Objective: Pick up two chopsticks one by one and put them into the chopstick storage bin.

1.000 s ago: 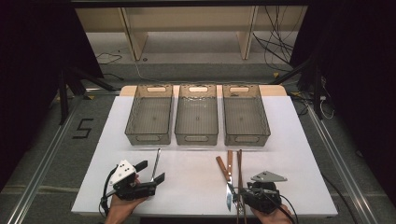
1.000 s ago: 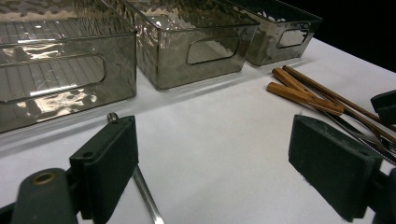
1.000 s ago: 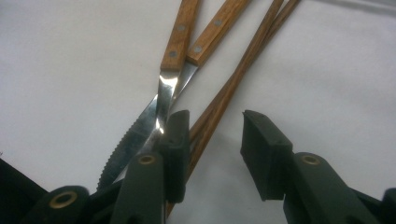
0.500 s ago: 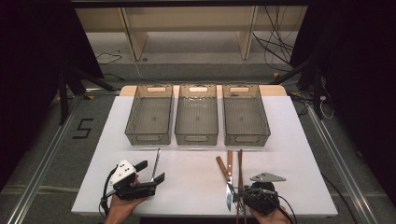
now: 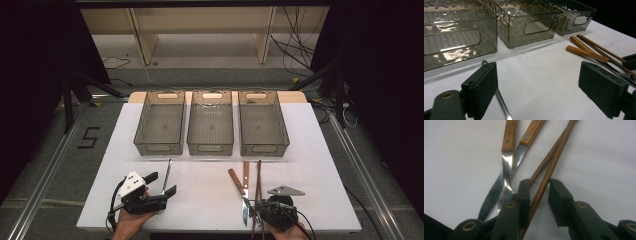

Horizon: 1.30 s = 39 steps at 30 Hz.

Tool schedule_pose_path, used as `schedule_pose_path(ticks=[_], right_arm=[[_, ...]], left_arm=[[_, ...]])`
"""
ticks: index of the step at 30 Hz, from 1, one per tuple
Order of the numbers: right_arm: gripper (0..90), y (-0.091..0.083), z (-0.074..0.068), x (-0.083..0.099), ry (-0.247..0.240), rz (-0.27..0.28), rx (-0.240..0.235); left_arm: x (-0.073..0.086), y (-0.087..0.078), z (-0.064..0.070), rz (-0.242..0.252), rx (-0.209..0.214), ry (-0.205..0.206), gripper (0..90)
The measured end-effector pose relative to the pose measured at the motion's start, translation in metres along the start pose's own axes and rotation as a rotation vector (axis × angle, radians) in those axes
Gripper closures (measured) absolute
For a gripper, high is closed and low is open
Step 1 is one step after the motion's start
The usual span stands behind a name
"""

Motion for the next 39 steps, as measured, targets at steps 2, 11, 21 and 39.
schedule_pose_path(ticks=[2, 11, 21, 39], right_arm=[[73.2, 0.0, 0.0, 0.0, 0.002, -0.001, 0.012], [81.3, 0.0, -0.001, -0.001, 0.037, -0.01, -0.007], [85.7, -0.003, 0.008, -0.003, 0.06, 0.014, 0.01], [85.8, -0.025, -0.018, -0.044, -0.013, 0.185, -0.118]], left_arm=[[0.0, 0.0, 0.0, 0.001, 0.0, 0.0, 15.5], [0.0, 0.0, 0.0, 0.001, 0.001, 0.0, 15.5], [0.0, 0.0, 0.0, -0.001, 0.001, 0.0, 15.4], [-0.01, 0.011, 0.02, -0.021, 0.089, -0.081, 15.5]])
Point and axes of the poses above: each handheld gripper's, and its own axes: y roughly forward along the jaws, x roughly out of its underside, z roughly to its right, the point moved 9 cm from there along y, roughly forward along the jaws, and after that the axes turned 10 degrees about x, right-handed, at the moved point
